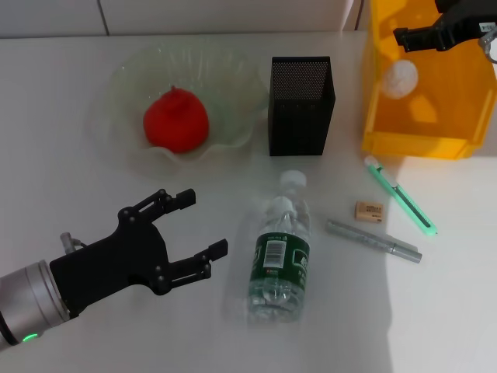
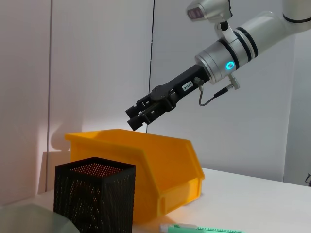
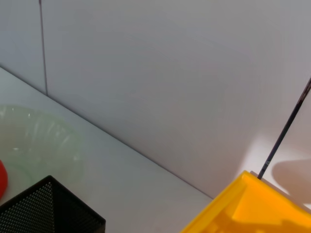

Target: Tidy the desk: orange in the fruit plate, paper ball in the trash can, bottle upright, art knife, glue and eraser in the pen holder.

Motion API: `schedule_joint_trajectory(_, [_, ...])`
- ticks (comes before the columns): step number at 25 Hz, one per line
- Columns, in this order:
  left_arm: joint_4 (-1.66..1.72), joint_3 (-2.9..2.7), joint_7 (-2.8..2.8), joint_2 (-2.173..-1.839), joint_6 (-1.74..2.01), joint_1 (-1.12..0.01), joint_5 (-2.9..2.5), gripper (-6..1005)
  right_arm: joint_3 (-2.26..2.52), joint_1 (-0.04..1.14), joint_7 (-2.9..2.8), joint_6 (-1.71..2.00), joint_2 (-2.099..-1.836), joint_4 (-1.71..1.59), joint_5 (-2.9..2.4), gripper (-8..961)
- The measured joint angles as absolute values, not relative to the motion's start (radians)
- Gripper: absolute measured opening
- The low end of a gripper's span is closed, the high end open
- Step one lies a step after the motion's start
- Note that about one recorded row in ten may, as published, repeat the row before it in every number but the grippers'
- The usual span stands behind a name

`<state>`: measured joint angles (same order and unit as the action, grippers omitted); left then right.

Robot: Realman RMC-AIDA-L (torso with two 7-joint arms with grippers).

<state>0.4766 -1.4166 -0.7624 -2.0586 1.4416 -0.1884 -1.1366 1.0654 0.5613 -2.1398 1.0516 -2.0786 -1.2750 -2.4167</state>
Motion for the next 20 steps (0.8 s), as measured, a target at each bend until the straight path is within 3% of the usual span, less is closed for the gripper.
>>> schedule_joint_trajectory(6, [0.483, -1.370, -0.777, -2.061, 1.497, -0.191, -1.128, 863, 1.049, 0.487, -2.155, 1.141, -2.079, -1.392, -2.309, 837])
schedule_joint_trajectory(16, [0.538, -1.309, -0.931, -2.073, 1.571, -0.176, -1.094, 862, 0.962, 0.186, -1.687, 1.469, -2.084, -1.401, -1.849, 832])
schedule_joint_trajectory(20, [0.733, -1.391, -1.258, -2.074, 1.453, -0.178, -1.086, 862, 0.943, 0.137, -1.560, 1.500, -2.084, -1.324, -1.841, 833])
